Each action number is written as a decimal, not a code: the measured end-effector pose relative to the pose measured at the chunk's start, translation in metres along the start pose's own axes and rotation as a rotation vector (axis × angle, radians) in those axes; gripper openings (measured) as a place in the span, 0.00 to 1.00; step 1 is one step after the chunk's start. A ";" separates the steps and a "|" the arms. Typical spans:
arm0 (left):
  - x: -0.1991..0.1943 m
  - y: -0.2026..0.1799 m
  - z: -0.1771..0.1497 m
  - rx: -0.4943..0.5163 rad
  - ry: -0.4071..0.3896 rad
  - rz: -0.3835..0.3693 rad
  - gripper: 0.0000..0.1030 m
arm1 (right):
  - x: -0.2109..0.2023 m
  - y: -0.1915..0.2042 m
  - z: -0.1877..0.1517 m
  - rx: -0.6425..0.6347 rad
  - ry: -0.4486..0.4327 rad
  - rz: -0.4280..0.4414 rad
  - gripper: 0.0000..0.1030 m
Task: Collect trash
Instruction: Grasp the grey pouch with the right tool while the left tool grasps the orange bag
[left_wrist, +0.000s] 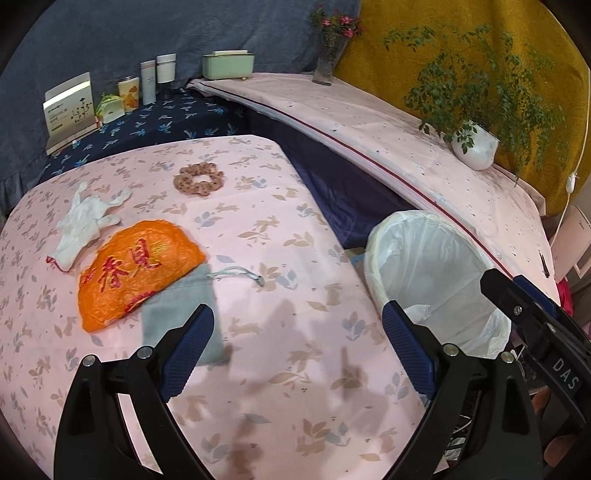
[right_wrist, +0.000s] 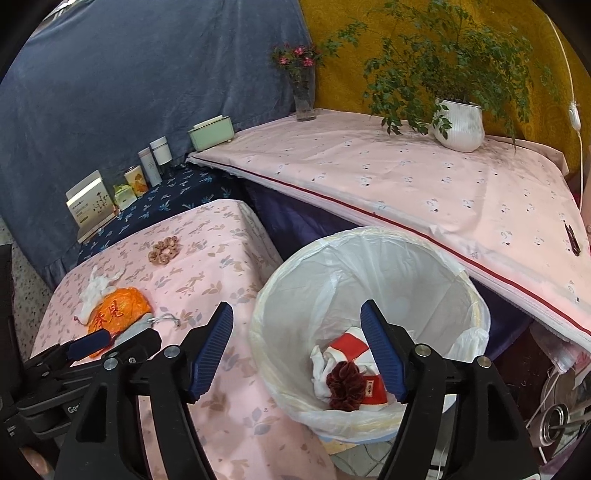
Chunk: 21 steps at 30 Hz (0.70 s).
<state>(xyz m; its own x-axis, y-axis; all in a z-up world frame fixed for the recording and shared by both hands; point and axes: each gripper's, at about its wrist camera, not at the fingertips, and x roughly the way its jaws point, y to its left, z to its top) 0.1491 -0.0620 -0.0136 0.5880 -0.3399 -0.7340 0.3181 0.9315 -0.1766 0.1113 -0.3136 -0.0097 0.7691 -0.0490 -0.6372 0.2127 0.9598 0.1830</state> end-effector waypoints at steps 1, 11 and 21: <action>-0.001 0.004 0.000 -0.007 -0.002 0.005 0.86 | 0.000 0.004 0.000 -0.006 0.002 0.005 0.68; -0.009 0.055 -0.006 -0.075 -0.004 0.073 0.86 | 0.008 0.047 -0.014 -0.065 0.040 0.052 0.70; -0.016 0.106 -0.012 -0.139 -0.005 0.137 0.86 | 0.016 0.091 -0.026 -0.127 0.073 0.085 0.71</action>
<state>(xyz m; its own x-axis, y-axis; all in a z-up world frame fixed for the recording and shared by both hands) 0.1643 0.0435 -0.0284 0.6225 -0.2086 -0.7543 0.1290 0.9780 -0.1639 0.1274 -0.2195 -0.0220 0.7342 0.0494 -0.6771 0.0676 0.9871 0.1453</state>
